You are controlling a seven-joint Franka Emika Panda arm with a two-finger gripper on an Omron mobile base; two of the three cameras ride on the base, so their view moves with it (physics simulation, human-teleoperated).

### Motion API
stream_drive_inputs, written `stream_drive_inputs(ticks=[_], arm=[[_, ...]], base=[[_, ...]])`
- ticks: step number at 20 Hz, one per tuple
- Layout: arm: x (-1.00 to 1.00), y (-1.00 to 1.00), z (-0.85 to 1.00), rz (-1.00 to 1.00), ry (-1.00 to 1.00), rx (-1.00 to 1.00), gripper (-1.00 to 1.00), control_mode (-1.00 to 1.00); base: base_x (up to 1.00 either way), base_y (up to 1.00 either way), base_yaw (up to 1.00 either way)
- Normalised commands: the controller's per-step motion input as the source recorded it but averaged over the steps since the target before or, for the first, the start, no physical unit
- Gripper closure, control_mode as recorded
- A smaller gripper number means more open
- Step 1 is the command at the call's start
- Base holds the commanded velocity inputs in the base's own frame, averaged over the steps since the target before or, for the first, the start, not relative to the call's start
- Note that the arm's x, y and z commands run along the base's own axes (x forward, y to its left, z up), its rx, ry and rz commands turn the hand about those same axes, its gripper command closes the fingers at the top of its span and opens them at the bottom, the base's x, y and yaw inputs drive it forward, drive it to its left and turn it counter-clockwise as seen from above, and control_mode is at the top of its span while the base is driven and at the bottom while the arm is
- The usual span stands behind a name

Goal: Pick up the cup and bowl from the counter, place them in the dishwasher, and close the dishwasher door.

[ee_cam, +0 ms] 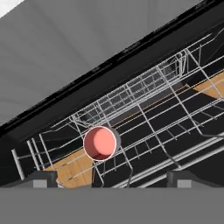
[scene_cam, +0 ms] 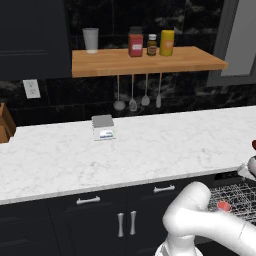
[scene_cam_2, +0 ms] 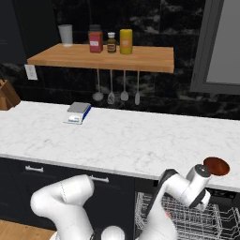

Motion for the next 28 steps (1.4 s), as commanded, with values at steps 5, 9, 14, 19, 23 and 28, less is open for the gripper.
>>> stream_drive_inputs(ticks=[5,9,14,19,23,28], arm=[[0.3,-0.42,0.83,-0.11,0.0,0.03,-1.0,-1.0],[0.4,-0.35,0.79,-0.15,0.02,0.0,-1.0,-1.0],[0.6,-0.11,0.63,-0.17,0.07,-0.02,-1.0,-1.0],[0.28,-0.03,0.36,-0.18,0.06,0.0,-1.0,-1.0],[0.19,-0.11,0.05,-0.13,0.01,-0.01,-1.0,-1.0],[0.0,-0.07,0.0,-0.04,-0.01,-0.11,-1.0,-1.0]], base=[[0.0,0.0,0.0],[0.0,0.0,0.0],[0.0,0.0,0.0],[0.0,0.0,0.0],[0.0,0.0,0.0],[0.0,0.0,0.0]])
